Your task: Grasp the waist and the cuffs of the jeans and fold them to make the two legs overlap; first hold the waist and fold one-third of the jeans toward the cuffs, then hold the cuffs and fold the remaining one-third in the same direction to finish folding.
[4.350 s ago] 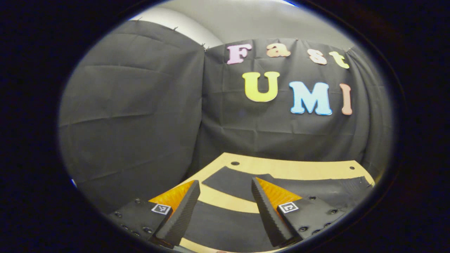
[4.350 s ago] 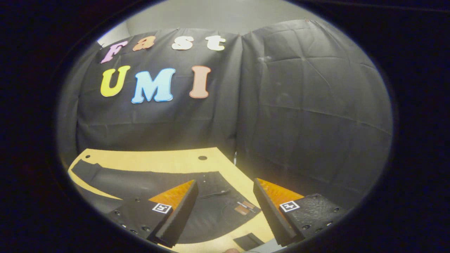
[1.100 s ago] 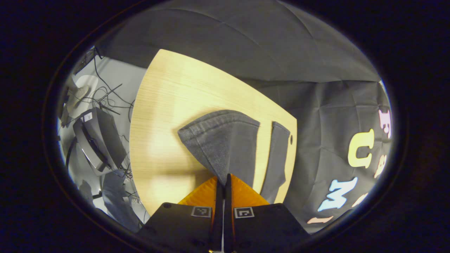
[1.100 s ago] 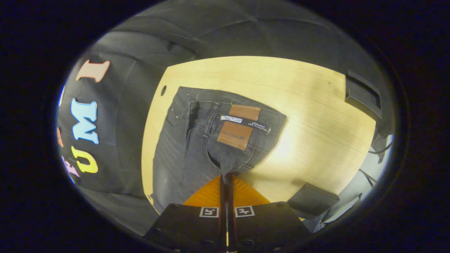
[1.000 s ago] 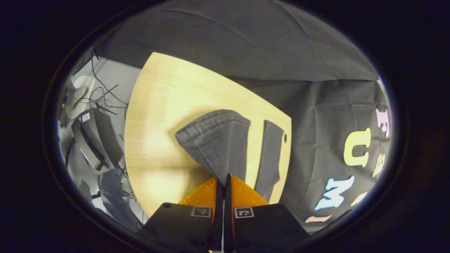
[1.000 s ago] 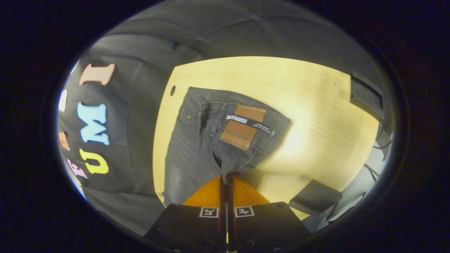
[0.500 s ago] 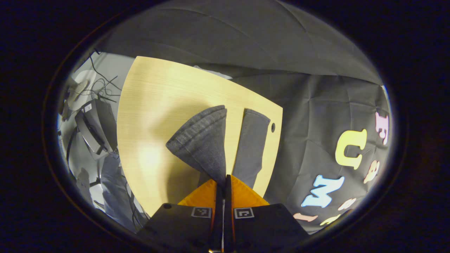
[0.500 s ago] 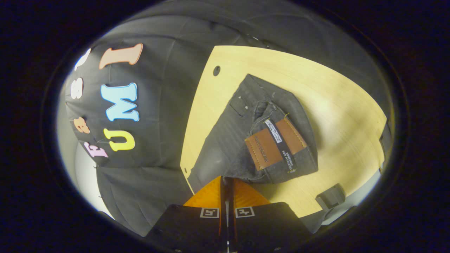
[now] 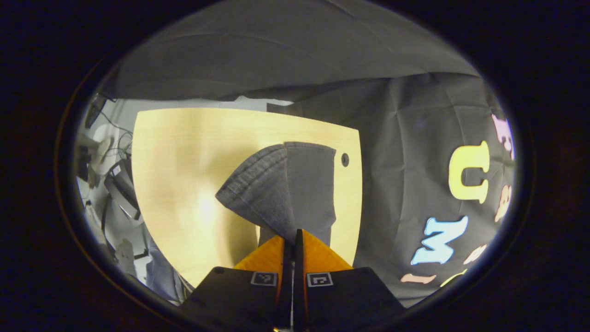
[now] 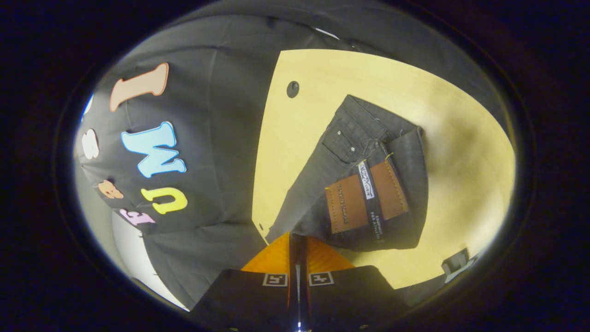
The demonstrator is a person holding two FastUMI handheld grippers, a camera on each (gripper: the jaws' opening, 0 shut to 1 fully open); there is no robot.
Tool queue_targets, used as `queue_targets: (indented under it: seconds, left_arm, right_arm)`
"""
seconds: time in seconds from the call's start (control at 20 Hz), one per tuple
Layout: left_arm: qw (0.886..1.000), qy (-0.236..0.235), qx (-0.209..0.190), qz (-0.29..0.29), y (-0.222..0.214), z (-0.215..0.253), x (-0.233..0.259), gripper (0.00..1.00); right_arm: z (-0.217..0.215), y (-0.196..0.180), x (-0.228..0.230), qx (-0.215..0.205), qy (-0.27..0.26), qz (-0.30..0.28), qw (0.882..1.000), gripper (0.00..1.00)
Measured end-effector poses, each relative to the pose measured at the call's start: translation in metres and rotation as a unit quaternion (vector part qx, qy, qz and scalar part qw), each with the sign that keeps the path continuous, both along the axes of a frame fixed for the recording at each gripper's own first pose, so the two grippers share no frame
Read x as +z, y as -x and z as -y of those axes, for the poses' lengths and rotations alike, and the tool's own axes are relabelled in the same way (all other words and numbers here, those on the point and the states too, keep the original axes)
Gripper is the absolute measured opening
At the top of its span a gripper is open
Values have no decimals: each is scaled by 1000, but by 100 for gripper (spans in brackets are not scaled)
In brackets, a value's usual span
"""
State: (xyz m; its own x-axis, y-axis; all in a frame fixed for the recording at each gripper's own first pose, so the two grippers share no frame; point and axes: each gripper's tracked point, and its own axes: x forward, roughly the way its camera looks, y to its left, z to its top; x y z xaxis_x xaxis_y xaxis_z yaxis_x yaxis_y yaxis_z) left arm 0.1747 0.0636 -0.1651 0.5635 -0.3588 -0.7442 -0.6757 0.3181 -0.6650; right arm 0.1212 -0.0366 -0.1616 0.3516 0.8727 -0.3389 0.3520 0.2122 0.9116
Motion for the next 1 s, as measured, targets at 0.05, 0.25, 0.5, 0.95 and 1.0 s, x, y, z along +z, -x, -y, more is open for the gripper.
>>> queue_targets:
  seconds: [0.05,0.25,0.5,0.95,1.0]
  left_arm:
    - [1000,-1,-5,-5,-20,5,-5,10]
    - [999,-8,-26,-31,-99,24,-38,10]
    - [995,-13,-98,-16,-186,73,-56,9]
    - [988,-56,-144,24,-277,112,-125,10]
    - [988,-52,-143,31,-283,114,-131,10]
  right_arm:
    - [-1,-7,1,-5,-1,-4,1000,1]
    - [-19,-59,14,-38,-13,-37,998,1]
    - [-33,-117,-9,-72,8,-49,996,1]
    - [-81,-181,-51,-119,60,-8,991,3]
    - [-85,-187,-55,-125,62,-6,990,3]
